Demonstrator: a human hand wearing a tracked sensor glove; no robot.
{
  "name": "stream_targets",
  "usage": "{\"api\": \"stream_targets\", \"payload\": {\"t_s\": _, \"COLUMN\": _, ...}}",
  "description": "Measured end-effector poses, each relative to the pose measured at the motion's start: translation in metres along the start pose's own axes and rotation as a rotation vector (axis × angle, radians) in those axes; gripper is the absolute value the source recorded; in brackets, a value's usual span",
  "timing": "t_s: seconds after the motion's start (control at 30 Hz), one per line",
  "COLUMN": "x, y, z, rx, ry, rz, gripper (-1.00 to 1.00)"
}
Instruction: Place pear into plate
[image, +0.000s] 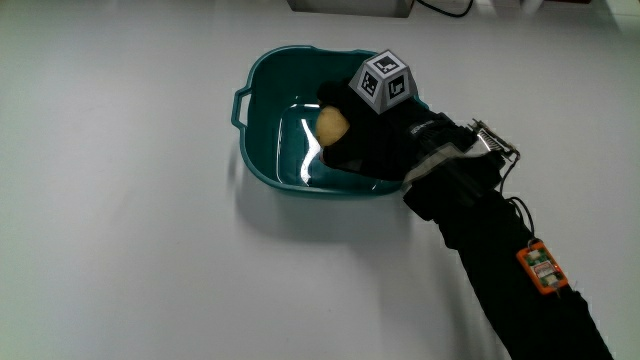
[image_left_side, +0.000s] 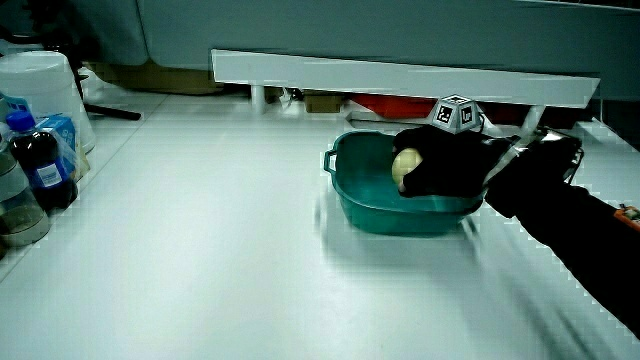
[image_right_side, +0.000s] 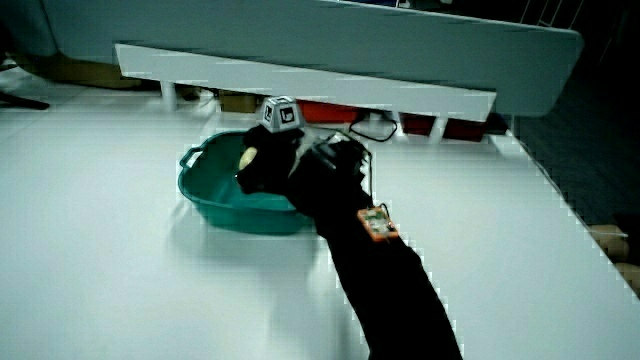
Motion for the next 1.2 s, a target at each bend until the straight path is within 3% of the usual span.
{"api": "stream_targets", "payload": {"t_s": 0.23, "x": 0.000, "y": 0.020, "z": -0.018, "rx": -0.042, "ry": 0.000, "rz": -0.051, "gripper": 0.00}}
{"api": "stream_targets", "payload": {"t_s": 0.57, "x": 0.002, "y": 0.040, "z": -0.042, "rx": -0.157, "ry": -0.073, "rz": -0.106, "gripper": 0.00}}
{"api": "stream_targets", "payload": {"t_s": 0.83, "x": 0.008, "y": 0.039, "z": -0.050, "rx": -0.156, "ry": -0.054, "rz": -0.138, "gripper": 0.00}}
{"api": "stream_targets", "payload": {"t_s": 0.93, "x": 0.005, "y": 0.041, "z": -0.054, "rx": -0.157, "ry": -0.049, "rz": -0.124, "gripper": 0.00}}
{"api": "stream_targets", "payload": {"t_s": 1.1, "x": 0.006, "y": 0.045, "z": -0.070, "rx": -0.200, "ry": -0.063, "rz": -0.141, "gripper": 0.00}}
{"api": "stream_targets", "payload": {"t_s": 1.2, "x": 0.009, "y": 0.046, "z": -0.074, "rx": -0.209, "ry": -0.039, "rz": -0.137, "gripper": -0.03}}
